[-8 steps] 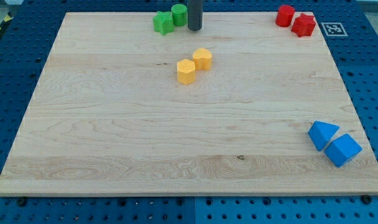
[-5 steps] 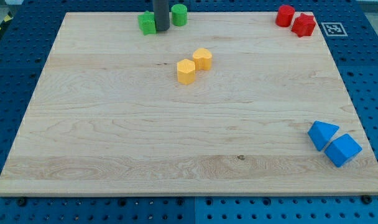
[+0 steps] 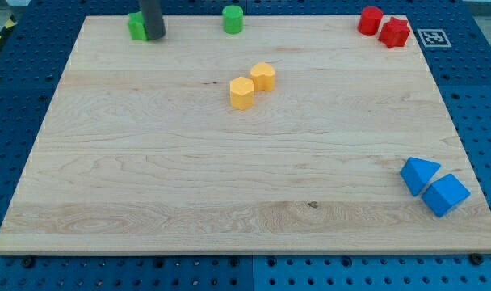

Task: Push the green star towards the top left corner

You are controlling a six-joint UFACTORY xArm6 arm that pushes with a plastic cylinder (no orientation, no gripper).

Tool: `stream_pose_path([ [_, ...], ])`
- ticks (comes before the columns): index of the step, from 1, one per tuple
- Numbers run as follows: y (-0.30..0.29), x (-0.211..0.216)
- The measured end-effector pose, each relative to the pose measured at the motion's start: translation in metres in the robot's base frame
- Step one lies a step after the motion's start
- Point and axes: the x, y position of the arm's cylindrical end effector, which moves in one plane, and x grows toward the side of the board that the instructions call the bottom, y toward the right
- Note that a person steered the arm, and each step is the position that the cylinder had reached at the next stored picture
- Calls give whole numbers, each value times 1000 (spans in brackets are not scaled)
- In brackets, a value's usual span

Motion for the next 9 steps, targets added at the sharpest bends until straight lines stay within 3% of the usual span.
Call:
stream_pose_path([
  [2, -16, -1],
  [4, 61, 50],
  [5, 68, 51],
  [9, 63, 2],
])
